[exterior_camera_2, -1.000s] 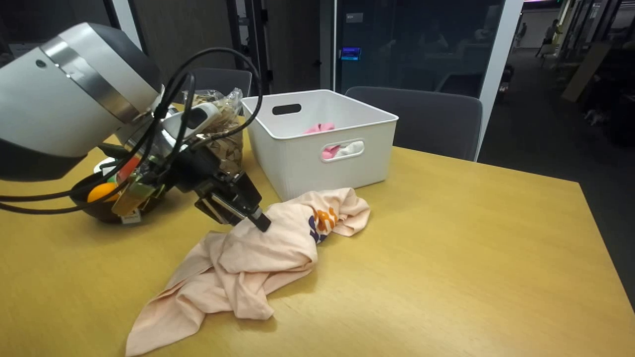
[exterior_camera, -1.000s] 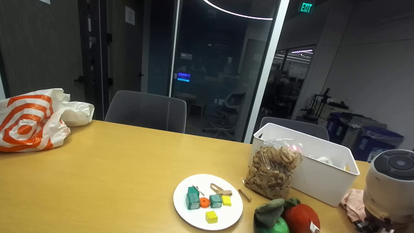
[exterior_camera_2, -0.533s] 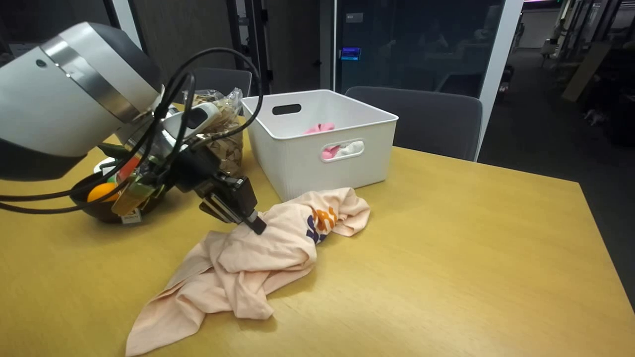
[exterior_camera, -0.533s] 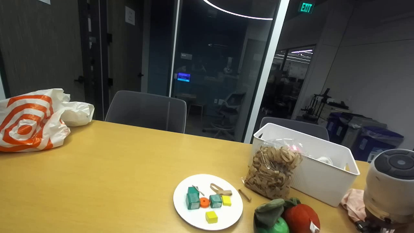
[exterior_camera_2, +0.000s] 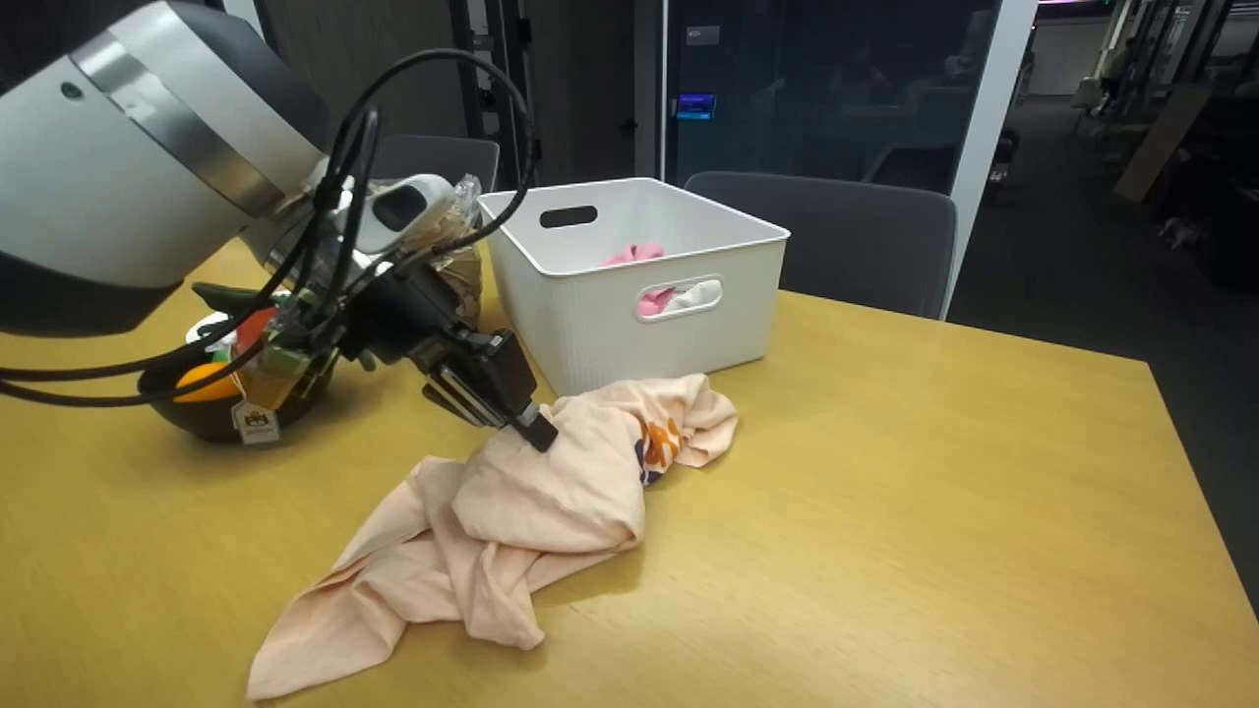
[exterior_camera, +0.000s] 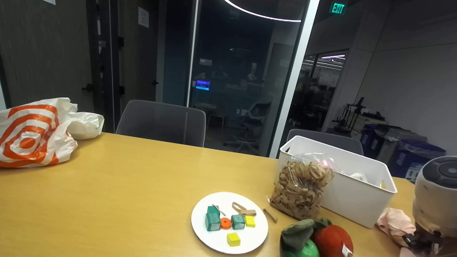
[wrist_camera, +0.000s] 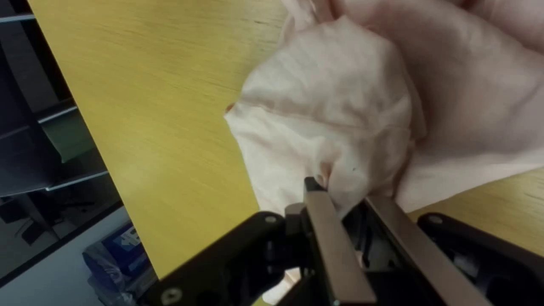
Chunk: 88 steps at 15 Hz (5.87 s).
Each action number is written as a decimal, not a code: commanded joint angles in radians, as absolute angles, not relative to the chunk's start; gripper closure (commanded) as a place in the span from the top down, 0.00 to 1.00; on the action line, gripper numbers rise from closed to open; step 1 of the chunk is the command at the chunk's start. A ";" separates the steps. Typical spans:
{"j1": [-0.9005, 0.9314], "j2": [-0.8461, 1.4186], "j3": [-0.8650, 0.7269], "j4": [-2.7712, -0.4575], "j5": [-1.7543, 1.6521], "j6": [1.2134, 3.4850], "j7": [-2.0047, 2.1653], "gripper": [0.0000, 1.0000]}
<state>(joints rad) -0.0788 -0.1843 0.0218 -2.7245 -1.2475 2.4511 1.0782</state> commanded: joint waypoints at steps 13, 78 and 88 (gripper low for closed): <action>-0.124 -0.139 -0.072 -2.581 -1.372 2.216 1.300 0.18; -0.207 0.107 -0.271 -2.469 -1.103 2.995 2.287 0.27; -0.203 0.088 -0.280 -2.472 -1.161 2.985 2.297 0.13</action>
